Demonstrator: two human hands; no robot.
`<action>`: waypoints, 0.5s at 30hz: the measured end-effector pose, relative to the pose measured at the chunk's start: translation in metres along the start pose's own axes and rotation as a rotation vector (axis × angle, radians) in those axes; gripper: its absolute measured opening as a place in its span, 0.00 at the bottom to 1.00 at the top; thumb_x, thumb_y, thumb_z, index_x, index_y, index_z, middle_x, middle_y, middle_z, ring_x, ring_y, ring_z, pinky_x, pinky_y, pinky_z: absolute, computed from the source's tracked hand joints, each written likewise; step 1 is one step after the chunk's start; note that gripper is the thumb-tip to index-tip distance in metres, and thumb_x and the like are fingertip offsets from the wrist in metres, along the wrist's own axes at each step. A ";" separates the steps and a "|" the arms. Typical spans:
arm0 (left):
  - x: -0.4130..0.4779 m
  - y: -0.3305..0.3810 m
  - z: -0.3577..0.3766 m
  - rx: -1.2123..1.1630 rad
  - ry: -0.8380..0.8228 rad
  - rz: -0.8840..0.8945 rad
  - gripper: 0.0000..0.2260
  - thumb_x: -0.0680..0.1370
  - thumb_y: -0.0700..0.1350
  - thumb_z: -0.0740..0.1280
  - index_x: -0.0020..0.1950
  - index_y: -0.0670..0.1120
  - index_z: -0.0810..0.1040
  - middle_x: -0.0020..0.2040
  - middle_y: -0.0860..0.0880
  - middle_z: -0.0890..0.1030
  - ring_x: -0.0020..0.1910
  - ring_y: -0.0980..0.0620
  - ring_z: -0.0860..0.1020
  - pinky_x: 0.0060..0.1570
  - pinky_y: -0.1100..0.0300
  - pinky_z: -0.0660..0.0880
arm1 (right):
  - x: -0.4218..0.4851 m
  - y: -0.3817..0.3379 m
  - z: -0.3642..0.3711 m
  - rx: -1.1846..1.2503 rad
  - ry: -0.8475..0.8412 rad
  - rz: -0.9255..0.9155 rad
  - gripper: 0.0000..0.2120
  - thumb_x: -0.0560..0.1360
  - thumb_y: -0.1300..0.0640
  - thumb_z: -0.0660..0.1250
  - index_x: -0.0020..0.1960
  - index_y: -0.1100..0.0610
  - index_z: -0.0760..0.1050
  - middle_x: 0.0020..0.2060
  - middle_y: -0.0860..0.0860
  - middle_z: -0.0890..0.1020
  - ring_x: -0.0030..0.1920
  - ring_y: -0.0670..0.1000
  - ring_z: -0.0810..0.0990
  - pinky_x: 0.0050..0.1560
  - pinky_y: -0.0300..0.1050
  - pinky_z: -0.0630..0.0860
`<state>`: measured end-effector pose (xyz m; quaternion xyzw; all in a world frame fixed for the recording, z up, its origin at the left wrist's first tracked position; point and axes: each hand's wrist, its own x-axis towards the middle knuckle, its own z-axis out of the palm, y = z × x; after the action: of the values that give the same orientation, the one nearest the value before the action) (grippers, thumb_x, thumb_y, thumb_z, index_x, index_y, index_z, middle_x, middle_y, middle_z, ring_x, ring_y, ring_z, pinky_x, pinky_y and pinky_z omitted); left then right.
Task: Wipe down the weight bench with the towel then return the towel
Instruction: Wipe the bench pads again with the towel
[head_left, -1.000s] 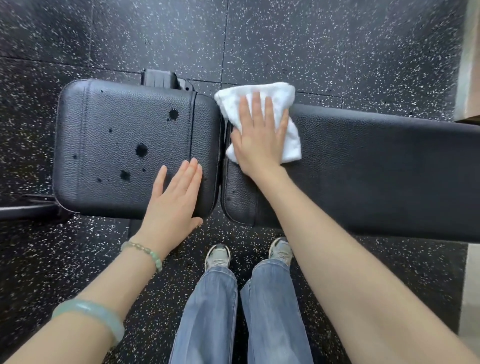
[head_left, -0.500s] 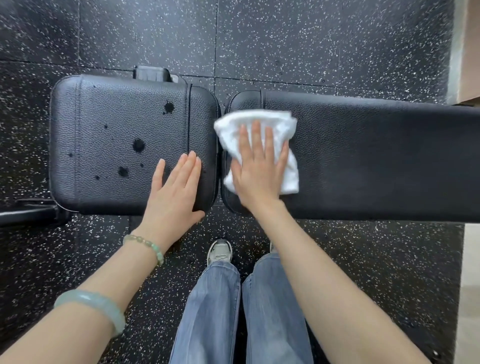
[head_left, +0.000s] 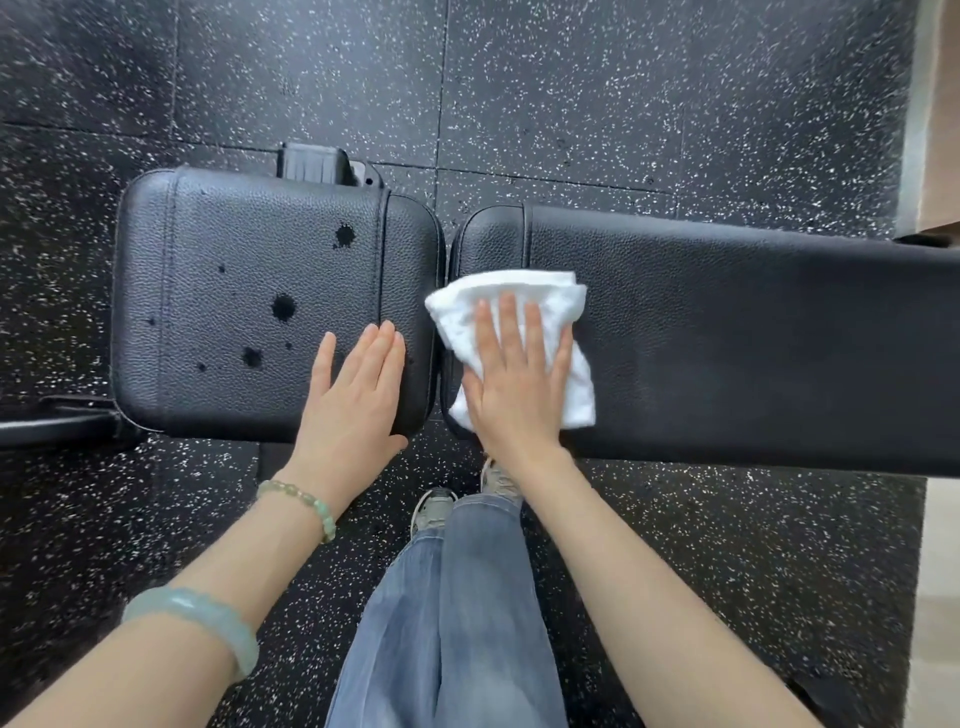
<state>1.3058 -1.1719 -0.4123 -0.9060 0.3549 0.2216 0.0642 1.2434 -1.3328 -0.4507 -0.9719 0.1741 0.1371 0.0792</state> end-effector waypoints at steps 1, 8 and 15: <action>0.001 0.001 0.000 -0.004 -0.001 -0.007 0.52 0.57 0.50 0.83 0.74 0.36 0.62 0.74 0.40 0.65 0.73 0.43 0.63 0.72 0.44 0.44 | 0.022 0.002 -0.007 -0.004 0.017 0.012 0.31 0.75 0.45 0.49 0.76 0.54 0.56 0.76 0.53 0.58 0.76 0.56 0.53 0.71 0.64 0.45; 0.005 0.005 0.000 -0.007 0.005 -0.037 0.54 0.48 0.47 0.85 0.69 0.33 0.67 0.69 0.36 0.70 0.69 0.38 0.69 0.71 0.45 0.45 | 0.112 0.030 -0.045 -0.017 -0.056 -0.115 0.28 0.80 0.47 0.50 0.78 0.52 0.49 0.77 0.51 0.51 0.76 0.54 0.46 0.72 0.58 0.39; 0.004 0.006 -0.002 -0.029 -0.045 -0.053 0.53 0.51 0.46 0.84 0.71 0.35 0.65 0.71 0.38 0.68 0.71 0.41 0.66 0.72 0.45 0.45 | 0.103 0.109 -0.051 0.046 0.002 0.073 0.32 0.75 0.44 0.40 0.75 0.54 0.60 0.74 0.53 0.63 0.73 0.55 0.59 0.72 0.59 0.49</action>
<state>1.3048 -1.1788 -0.4123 -0.9106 0.3260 0.2455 0.0650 1.3093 -1.4769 -0.4441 -0.9631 0.2125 0.1347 0.0962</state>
